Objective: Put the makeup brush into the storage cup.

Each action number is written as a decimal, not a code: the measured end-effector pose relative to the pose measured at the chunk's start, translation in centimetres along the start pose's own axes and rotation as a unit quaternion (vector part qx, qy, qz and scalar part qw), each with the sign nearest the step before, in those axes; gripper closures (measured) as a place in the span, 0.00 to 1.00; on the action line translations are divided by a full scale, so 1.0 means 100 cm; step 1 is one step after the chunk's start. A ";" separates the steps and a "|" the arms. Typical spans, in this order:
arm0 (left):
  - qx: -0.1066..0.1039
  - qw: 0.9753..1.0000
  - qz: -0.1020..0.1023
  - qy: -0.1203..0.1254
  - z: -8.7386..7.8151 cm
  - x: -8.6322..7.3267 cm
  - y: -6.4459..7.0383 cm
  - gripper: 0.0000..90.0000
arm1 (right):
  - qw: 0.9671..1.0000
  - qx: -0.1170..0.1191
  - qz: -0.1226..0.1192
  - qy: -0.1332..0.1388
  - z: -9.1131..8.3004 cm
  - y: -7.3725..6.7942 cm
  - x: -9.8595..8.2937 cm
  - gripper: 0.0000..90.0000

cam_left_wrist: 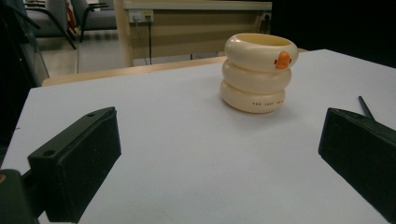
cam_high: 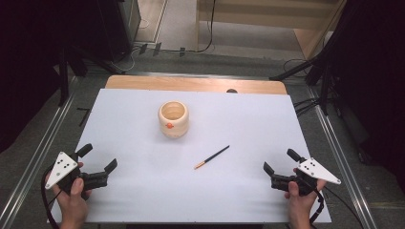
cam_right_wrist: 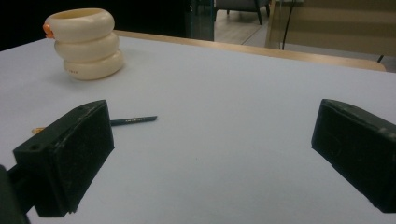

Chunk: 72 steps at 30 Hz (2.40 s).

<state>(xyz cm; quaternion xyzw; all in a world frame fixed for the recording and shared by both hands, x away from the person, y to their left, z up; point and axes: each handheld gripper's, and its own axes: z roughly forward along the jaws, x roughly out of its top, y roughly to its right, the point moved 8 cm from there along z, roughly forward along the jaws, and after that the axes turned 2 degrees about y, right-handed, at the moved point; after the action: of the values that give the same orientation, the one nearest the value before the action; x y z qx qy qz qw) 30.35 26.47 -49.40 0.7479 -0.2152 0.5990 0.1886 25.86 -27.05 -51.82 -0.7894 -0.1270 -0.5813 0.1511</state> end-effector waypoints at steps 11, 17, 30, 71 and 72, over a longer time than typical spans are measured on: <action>0.002 1.000 -0.001 -0.002 0.003 -0.002 -0.001 0.00 | 1.000 0.024 0.000 -0.018 0.003 -0.008 0.005 0.16; 0.004 1.000 -0.002 -0.001 0.003 -0.001 -0.003 0.00 | 0.998 0.044 -0.013 -0.032 0.010 -0.016 0.015 0.16; 0.002 1.000 0.001 -0.010 0.007 -0.004 0.000 0.00 | 0.994 0.060 -0.039 -0.084 0.033 -0.026 0.030 0.17; -0.003 1.000 0.012 -0.009 0.008 -0.002 0.005 0.00 | 0.877 0.262 -0.253 -0.315 0.119 -0.090 0.047 0.51; -0.003 1.000 0.012 -0.009 0.008 -0.002 0.005 0.00 | 0.870 0.266 -0.262 -0.320 0.121 -0.092 0.046 0.52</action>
<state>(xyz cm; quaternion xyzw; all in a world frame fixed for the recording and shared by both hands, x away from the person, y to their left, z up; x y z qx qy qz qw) 30.67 25.65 -49.74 0.7499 -0.2281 0.5938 0.1818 34.39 -13.78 -49.99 -0.7998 -0.5208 -0.2590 0.1485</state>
